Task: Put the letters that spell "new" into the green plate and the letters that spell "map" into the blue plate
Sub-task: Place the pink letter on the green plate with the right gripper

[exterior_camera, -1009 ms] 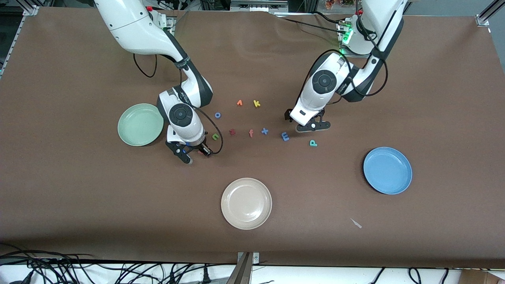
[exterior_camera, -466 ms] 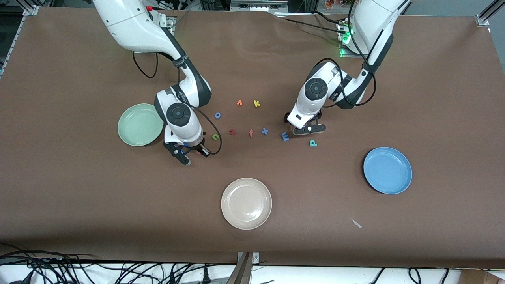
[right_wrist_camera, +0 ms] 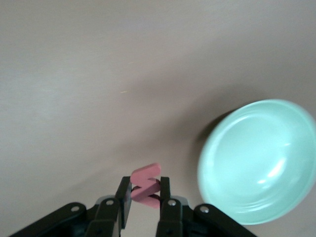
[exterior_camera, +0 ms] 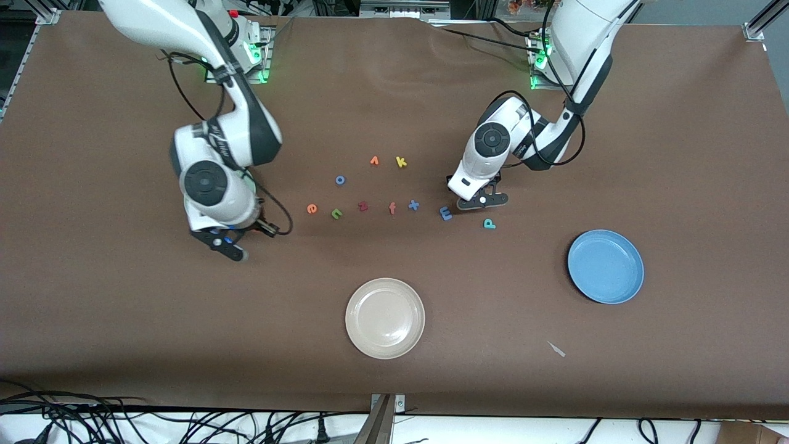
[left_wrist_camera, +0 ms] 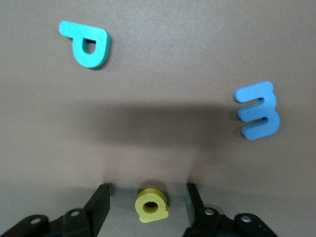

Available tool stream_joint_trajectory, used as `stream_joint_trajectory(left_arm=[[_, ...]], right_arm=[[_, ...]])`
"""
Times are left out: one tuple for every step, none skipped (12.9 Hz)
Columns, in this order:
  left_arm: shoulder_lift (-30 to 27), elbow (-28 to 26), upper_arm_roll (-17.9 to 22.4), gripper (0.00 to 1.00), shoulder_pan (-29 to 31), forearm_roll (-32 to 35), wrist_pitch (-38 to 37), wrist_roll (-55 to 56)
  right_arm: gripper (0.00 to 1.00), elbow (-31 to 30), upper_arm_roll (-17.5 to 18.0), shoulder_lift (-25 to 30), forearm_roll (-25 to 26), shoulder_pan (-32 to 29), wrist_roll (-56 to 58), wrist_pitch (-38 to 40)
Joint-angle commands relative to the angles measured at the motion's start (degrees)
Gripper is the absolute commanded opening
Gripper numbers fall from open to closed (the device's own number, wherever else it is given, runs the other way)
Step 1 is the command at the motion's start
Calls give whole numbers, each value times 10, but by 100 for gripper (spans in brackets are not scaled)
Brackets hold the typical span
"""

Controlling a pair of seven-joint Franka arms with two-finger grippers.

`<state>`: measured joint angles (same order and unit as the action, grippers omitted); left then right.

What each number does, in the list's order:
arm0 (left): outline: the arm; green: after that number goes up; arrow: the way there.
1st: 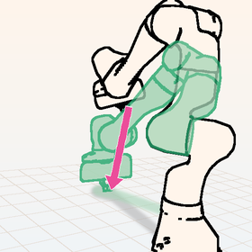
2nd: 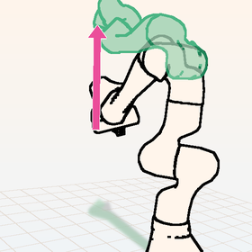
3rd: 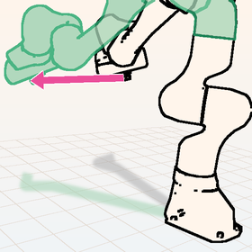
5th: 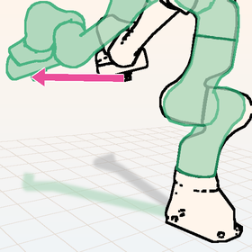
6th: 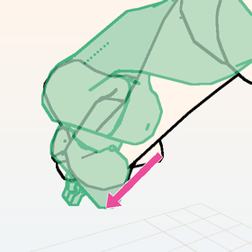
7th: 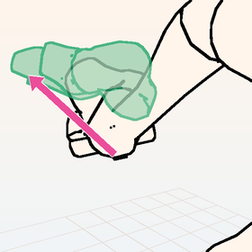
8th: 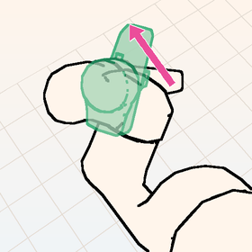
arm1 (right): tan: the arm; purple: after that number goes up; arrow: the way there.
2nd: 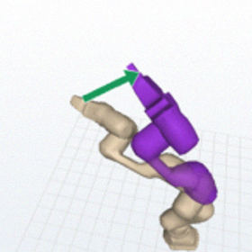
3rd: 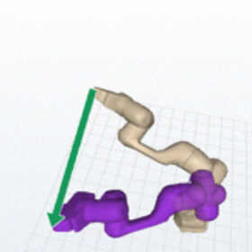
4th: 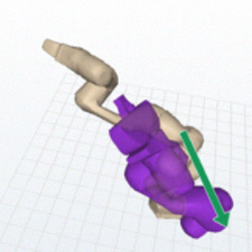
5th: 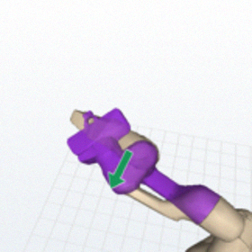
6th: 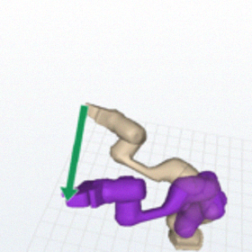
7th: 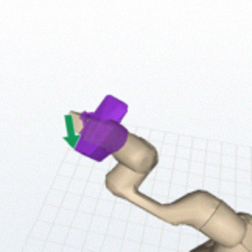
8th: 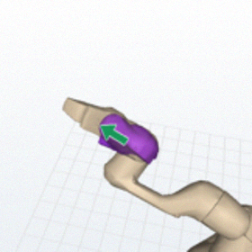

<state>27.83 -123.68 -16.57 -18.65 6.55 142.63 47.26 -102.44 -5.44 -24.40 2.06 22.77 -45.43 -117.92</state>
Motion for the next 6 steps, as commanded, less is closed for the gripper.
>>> stream_joint_trajectory(left_arm=[[-5,-8,-4,63,-1,18,-2,18],[-5,-8,-4,59,-2,14,-2,18],[-5,-8,-4,59,-2,14,-2,18],[-5,-8,-4,57,-2,14,-2,18],[-5,-8,-4,50,-2,14,-2,18],[-5,-8,-4,47,-1,14,-2,18]], right_arm=[[7,-96,-39,71,-29,1,110,-1],[7,-132,-54,91,-30,1,140,-8],[7,-169,-70,107,-31,1,172,-21],[7,-214,-77,116,-31,1,198,-55],[7,-258,-77,116,-31,2,201,-115],[7,-295,-78,110,-31,1,206,-182]])
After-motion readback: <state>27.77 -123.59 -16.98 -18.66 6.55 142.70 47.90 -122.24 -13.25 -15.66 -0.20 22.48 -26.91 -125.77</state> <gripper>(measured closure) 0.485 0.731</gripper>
